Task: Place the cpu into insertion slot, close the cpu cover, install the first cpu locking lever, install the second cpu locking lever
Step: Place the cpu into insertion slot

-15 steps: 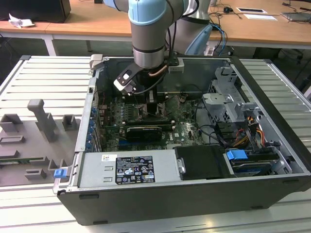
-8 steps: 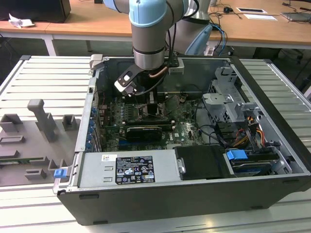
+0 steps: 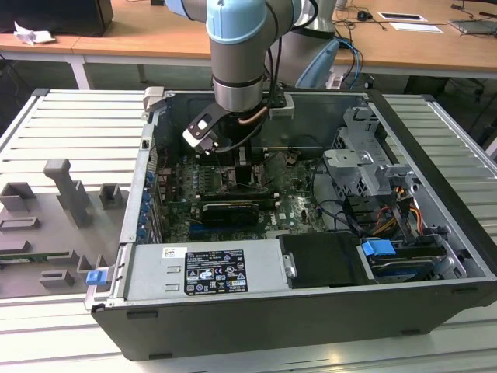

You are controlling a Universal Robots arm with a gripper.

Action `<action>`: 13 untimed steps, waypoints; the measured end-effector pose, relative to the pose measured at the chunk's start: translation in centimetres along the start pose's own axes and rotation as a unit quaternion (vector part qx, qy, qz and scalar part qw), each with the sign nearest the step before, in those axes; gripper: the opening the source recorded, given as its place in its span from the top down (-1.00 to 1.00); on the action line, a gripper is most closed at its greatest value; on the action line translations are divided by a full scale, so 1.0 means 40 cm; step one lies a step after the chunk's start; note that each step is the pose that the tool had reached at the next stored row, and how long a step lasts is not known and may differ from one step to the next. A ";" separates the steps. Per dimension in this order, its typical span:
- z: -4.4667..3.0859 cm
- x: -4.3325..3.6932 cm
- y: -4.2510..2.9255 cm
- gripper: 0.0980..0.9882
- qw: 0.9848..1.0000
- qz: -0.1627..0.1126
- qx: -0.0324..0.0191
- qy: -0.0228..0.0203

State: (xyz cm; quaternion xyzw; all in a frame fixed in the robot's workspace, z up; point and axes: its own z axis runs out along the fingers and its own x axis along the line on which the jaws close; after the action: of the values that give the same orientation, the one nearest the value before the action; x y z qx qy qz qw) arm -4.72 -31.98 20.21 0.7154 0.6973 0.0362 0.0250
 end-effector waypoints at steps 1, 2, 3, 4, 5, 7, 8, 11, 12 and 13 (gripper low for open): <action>-0.004 0.000 0.000 -0.15 1.000 0.000 0.000 0.000; -0.007 0.000 0.001 -0.15 1.000 0.000 0.000 0.000; -0.010 0.000 0.001 -0.15 1.000 0.000 0.000 0.000; -0.013 0.000 0.001 -0.15 1.000 0.000 0.000 0.000; -0.014 0.000 0.001 -0.15 1.000 0.000 0.000 0.000; -0.015 0.000 0.002 0.03 1.000 0.000 0.001 0.000; -0.016 0.000 0.002 0.18 1.000 0.000 0.001 0.000; -0.020 0.000 0.003 0.44 1.000 0.000 0.001 0.000; -0.021 0.000 0.003 0.59 1.000 0.000 0.001 0.000; -0.022 0.000 0.003 0.72 1.000 0.000 0.001 0.000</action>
State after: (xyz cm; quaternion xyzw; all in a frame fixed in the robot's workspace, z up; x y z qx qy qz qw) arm -4.66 -31.99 21.09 0.7154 0.6974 0.0353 0.0244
